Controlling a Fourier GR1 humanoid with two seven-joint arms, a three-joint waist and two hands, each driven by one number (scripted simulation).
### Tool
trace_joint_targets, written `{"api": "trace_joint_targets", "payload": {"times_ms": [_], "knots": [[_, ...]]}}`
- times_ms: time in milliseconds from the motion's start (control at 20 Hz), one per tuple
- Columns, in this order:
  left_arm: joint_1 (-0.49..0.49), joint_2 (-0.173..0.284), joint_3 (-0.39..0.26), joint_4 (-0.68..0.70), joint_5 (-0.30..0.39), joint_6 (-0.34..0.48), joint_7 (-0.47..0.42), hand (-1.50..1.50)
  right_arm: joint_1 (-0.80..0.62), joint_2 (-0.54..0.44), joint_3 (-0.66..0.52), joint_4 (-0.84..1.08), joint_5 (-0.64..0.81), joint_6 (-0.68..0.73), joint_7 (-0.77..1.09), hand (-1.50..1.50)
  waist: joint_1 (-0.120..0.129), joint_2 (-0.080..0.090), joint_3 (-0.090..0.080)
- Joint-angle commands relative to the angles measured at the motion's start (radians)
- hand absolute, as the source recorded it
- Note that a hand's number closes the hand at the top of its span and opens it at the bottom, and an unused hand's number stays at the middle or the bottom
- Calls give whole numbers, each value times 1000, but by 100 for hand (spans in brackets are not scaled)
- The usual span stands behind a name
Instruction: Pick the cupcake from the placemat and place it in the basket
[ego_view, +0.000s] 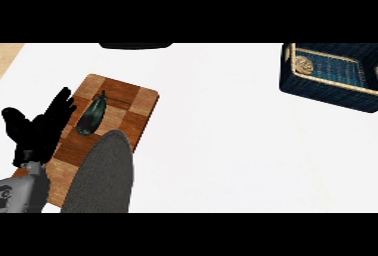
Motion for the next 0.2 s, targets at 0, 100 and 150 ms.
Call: {"api": "trace_joint_targets", "payload": {"times_ms": [0,100,150], "knots": [[-50,-9,-11,-3,-2,8,26,0,70,-128,-54,93,-85,183,-53,-150,6,3,1],[-12,11,-5,-41,-4,1,45,0,146,-167,-76,107,-107,256,-62,-150,7,1,1],[43,-6,-10,-83,16,-13,32,0,172,-210,-104,153,-120,283,-110,-150,14,1,1]]}}
